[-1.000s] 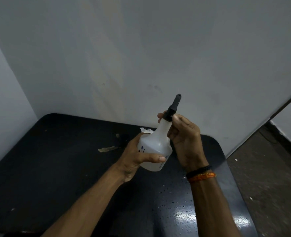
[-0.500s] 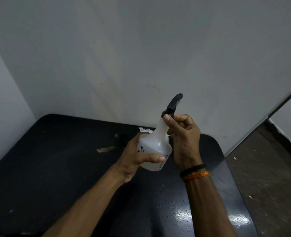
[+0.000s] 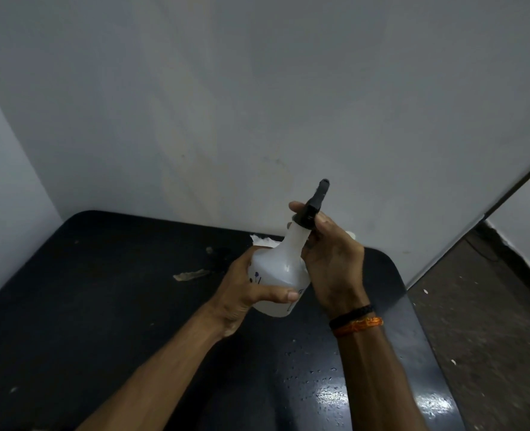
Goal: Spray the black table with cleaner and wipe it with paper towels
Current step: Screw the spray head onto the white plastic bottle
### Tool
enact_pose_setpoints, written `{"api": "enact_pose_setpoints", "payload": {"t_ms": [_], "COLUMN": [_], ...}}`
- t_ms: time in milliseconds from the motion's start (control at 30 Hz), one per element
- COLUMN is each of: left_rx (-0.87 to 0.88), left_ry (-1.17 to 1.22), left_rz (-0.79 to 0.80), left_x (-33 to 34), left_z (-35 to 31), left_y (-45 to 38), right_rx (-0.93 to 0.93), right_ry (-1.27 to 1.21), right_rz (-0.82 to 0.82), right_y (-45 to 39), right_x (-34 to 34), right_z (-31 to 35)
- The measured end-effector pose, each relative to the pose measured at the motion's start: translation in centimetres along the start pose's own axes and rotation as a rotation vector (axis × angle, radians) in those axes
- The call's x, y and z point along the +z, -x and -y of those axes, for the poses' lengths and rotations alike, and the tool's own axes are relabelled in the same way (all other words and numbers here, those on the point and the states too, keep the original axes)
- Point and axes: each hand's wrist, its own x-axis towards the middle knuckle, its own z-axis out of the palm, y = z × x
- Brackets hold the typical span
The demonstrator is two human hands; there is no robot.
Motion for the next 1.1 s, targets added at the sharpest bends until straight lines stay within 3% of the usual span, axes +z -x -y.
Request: {"api": "enact_pose_setpoints", "payload": {"t_ms": [167, 400, 633, 867, 1100], "left_rx": [0.033, 0.122, 0.127, 0.14, 0.094], "left_ry": [-0.018, -0.259, -0.209, -0.214, -0.129], "left_rz": [-0.053, -0.226, -0.219, -0.225, -0.179], "left_x": [0.18, 0.2, 0.11, 0.03, 0.48], "left_z": [0.29, 0.79, 0.92, 0.85, 0.63], "left_y": [0.01, -0.38, -0.62, -0.37, -0.24], "right_rx": [-0.017, -0.063, -0.071, -0.113, 0.01], "right_ry": [0.029, 0.081, 0.004, 0.076, 0.067], "right_rz": [0.007, -0.195, -0.083, -0.138, -0.005], "right_y": [-0.26, -0.23, -0.15, -0.44, -0.18], "right_x": [-0.3, 0.23, -0.5, -0.3, -0.72], "right_z": [0.09, -0.5, -0.29, -0.32, 0.06]}}
